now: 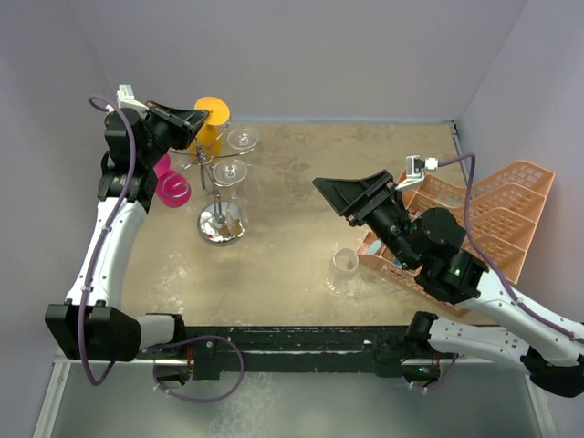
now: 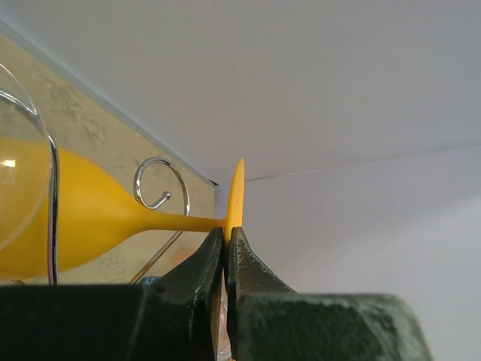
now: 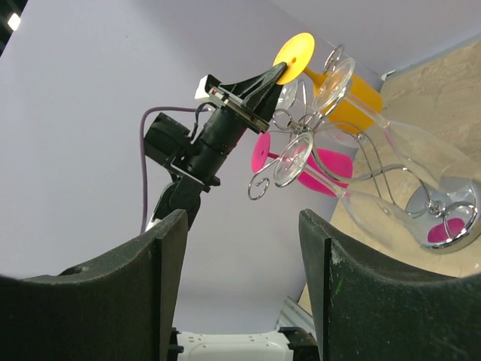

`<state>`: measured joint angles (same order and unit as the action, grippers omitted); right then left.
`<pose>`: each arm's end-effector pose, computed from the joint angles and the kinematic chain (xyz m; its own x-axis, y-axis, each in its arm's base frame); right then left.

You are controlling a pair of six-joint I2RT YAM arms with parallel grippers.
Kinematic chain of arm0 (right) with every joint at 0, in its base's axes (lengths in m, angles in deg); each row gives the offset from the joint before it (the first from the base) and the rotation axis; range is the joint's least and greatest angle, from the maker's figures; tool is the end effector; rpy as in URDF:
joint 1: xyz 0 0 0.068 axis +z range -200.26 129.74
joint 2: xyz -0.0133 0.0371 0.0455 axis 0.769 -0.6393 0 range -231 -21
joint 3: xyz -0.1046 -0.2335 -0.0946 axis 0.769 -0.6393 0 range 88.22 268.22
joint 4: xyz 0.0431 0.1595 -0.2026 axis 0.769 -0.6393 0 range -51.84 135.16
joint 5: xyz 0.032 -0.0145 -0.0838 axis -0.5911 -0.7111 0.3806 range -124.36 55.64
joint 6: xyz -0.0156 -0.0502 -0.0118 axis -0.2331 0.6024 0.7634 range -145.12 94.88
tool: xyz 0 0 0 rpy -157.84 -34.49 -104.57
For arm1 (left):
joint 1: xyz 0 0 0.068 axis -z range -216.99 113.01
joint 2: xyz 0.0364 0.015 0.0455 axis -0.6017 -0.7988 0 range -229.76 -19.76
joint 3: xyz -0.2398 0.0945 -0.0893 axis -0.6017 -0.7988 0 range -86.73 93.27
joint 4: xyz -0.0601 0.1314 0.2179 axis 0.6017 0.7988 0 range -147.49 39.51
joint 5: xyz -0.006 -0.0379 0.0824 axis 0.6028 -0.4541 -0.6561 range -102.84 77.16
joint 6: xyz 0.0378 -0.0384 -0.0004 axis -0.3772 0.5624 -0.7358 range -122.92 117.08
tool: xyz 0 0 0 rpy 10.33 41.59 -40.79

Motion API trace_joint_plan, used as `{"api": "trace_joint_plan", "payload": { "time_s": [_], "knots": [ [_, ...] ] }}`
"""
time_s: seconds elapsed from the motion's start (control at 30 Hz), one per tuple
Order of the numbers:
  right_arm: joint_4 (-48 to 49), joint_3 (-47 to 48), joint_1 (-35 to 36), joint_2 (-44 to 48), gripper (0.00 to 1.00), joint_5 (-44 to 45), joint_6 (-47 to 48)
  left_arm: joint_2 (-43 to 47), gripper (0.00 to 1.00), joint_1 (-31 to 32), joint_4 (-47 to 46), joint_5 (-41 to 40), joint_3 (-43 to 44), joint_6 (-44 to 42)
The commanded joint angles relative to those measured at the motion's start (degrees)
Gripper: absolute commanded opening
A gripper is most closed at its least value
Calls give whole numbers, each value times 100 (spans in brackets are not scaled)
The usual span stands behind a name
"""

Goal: Place the wine glass upside down on the wine glass rack

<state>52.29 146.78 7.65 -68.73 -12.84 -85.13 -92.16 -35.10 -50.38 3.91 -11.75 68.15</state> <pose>0.1033 0.1402 0.4469 -0.4402 0.8146 -0.3776 -0.4433 0.1686 0.8804 0.2894 -0.0198 0.4275 -0.3272 -0.8954 -0.3019 0.0287 0.3100 -0.9503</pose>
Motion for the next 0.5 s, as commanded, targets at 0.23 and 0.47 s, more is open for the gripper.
{"api": "trace_joint_plan", "payload": {
  "time_s": [0.23,0.47],
  "knots": [
    [209,-3,9,16,63,19,-72,55,0,4,-1132,714,-93,800],
    [231,3,6,-15,62,6,-72,94,0,4,-1080,695,-169,864]
  ]
}}
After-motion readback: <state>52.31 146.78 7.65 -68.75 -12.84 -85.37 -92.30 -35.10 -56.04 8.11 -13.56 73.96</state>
